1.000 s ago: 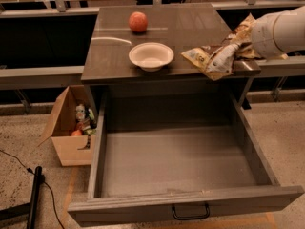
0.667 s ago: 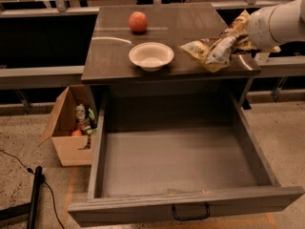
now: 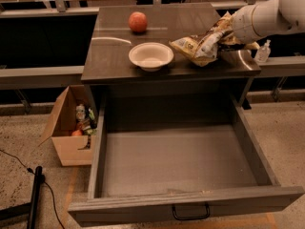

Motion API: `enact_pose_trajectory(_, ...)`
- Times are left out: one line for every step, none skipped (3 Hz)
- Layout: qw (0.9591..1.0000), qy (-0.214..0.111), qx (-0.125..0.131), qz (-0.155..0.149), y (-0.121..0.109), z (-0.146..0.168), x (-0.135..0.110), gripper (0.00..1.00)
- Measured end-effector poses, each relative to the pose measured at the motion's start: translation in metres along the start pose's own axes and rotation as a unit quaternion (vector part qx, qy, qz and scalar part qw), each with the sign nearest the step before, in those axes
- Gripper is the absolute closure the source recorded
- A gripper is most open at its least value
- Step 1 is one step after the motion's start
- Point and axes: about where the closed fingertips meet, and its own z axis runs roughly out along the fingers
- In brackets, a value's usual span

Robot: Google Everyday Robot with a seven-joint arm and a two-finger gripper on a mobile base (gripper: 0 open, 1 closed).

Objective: Pick brown chip bag from top drawer and place on counter

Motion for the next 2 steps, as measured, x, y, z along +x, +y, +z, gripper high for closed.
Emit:
enact_pose_trajectory(1.0000, 0.002, -0.005, 0.005, -0.0030, 0.0155, 0.0033, 0.36)
enact_pose_trajectory(0.9998, 0.011, -0.014, 0.009, -0.0020, 0.0175, 0.0066, 0.13)
